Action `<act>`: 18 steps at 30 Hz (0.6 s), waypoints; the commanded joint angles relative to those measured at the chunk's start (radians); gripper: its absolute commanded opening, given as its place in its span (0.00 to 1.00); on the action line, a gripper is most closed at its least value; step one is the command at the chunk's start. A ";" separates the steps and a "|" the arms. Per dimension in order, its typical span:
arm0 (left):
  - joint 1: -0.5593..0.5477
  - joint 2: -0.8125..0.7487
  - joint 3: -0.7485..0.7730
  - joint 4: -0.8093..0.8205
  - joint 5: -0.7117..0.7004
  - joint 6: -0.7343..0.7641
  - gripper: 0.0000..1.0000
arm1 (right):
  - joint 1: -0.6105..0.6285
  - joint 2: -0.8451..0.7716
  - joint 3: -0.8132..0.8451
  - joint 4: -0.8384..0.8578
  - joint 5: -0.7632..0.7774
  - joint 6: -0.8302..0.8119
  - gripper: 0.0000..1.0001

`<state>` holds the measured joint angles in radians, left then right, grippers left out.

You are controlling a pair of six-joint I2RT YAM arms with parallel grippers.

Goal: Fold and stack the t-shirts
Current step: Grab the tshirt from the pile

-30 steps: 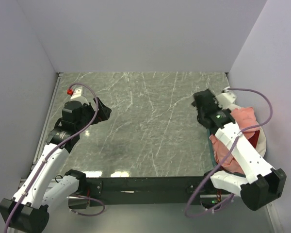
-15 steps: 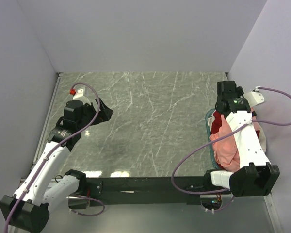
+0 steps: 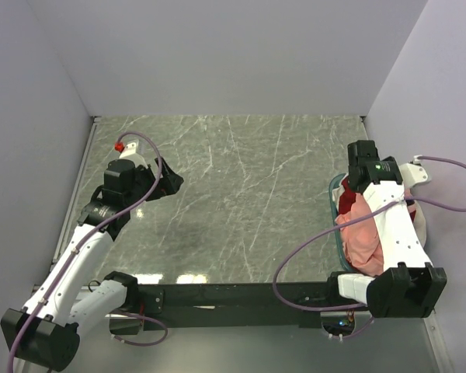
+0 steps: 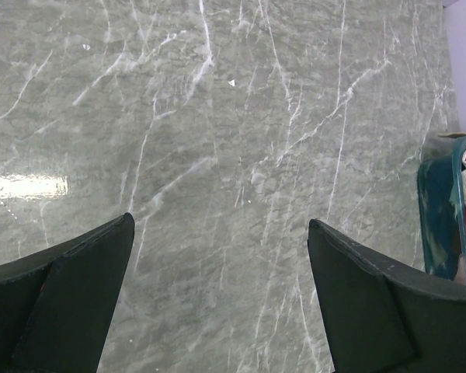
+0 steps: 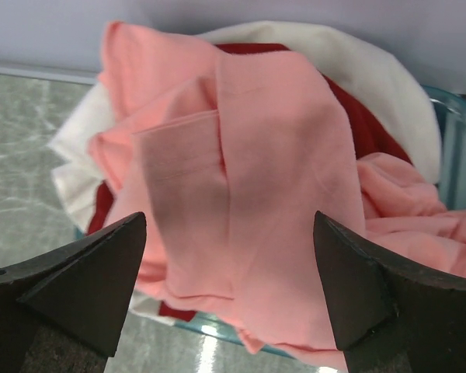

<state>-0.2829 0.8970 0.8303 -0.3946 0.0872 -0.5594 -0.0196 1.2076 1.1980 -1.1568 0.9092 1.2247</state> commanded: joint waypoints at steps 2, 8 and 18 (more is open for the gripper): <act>0.004 0.002 -0.003 0.010 0.026 0.016 0.99 | -0.031 -0.011 -0.040 -0.064 0.069 0.062 0.94; 0.002 0.010 -0.005 0.007 0.023 0.013 0.99 | -0.051 -0.031 -0.017 -0.124 0.073 0.091 0.94; 0.002 0.019 0.000 -0.001 0.017 0.010 0.99 | -0.051 -0.094 0.103 -0.196 0.020 0.073 0.89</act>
<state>-0.2829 0.9150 0.8303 -0.4034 0.0929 -0.5606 -0.0635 1.1648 1.2598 -1.3041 0.9115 1.2678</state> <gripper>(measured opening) 0.995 0.896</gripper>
